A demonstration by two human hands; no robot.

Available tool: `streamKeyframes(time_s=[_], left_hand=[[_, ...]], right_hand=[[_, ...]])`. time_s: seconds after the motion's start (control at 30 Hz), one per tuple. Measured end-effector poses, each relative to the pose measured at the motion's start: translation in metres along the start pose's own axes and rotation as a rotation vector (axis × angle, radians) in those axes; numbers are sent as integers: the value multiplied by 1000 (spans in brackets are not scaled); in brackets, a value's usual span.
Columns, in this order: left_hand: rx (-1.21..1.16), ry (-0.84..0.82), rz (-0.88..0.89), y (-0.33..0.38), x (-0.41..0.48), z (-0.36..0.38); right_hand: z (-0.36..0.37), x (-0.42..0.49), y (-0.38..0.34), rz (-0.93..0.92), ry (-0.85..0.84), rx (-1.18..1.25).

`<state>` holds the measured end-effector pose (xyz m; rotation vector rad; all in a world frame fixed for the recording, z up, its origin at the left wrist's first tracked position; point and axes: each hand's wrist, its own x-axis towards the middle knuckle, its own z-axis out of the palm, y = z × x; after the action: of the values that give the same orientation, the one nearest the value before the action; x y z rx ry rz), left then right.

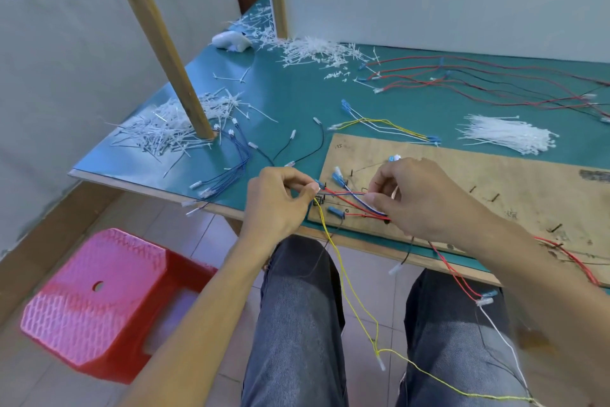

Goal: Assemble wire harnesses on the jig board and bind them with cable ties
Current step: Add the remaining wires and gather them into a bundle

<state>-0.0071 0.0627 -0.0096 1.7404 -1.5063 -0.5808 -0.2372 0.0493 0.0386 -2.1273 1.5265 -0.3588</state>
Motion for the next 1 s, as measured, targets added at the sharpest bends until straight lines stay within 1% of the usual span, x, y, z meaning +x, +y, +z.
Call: streamKeyframes(time_s=[0.2, 0.4, 0.6, 0.8, 1.0], left_hand=[[-22, 0, -29, -3, -1, 3], [-79, -5, -73, 0, 1, 7], [-43, -13, -55, 1, 0, 10], [-34, -34, -63, -2, 3, 9], [-17, -41, -61, -2, 3, 9]], right_hand=[[8, -5, 4, 14, 31, -40], [8, -19, 9, 45, -7, -61], [2, -34, 4, 98, -87, -149], [-14, -54, 9, 115, -67, -238], [-35, -78, 31, 157, -35, -239]])
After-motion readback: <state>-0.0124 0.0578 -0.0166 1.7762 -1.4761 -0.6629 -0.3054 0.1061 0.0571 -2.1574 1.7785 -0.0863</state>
